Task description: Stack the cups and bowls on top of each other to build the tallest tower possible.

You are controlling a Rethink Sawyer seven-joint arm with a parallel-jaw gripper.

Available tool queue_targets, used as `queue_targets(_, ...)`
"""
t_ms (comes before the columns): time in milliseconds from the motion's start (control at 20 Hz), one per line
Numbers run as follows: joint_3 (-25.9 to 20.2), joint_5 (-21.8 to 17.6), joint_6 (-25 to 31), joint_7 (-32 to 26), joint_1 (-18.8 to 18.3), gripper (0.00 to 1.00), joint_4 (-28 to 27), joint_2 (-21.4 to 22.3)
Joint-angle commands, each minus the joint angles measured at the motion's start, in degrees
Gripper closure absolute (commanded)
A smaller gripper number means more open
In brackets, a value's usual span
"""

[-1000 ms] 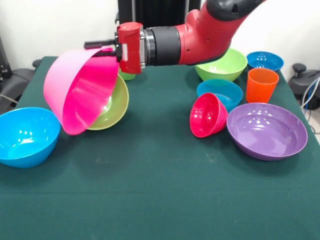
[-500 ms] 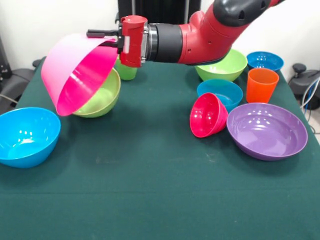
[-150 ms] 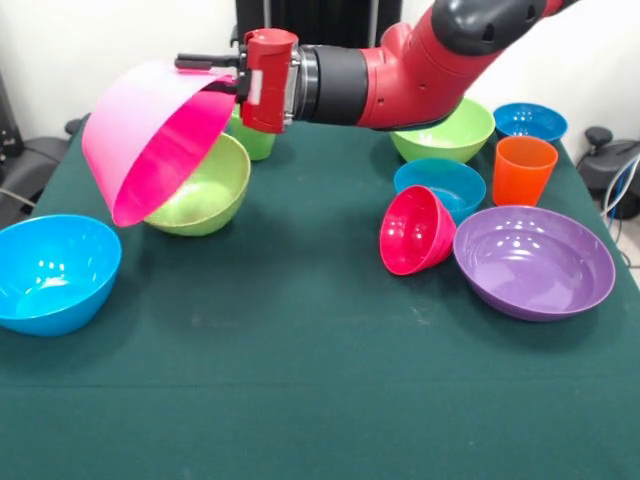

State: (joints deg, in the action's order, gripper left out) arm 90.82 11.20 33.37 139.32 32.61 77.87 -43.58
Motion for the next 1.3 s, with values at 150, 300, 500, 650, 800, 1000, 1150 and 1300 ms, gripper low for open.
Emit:
queue_targets(150, -1.8, 3.5, 4.0, 13.8, -0.6, 0.0, -7.3, -1.6)
queue_targets(300, -1.3, 4.2, 4.3, 14.6, -0.7, 0.0, -7.6, -2.0)
queue_targets(500, -2.4, 4.7, 1.6, 14.5, 0.0, 0.0, -7.4, -1.4)
queue_targets(650, -2.8, 4.7, 0.3, 14.2, 0.3, 0.0, -7.4, -1.1)
queue_targets(800, -2.3, 4.5, -0.6, 14.2, 0.0, 0.0, -7.5, -0.9)
queue_targets(1000, -2.0, 4.5, -1.2, 14.2, -0.1, 0.0, -7.7, -0.7)
queue_targets(1150, -2.0, 4.5, -1.3, 14.1, 0.0, 0.0, -7.8, -0.5)
queue_targets(1300, -2.1, 4.5, -1.3, 13.9, 0.0, 0.0, -7.8, 0.0)
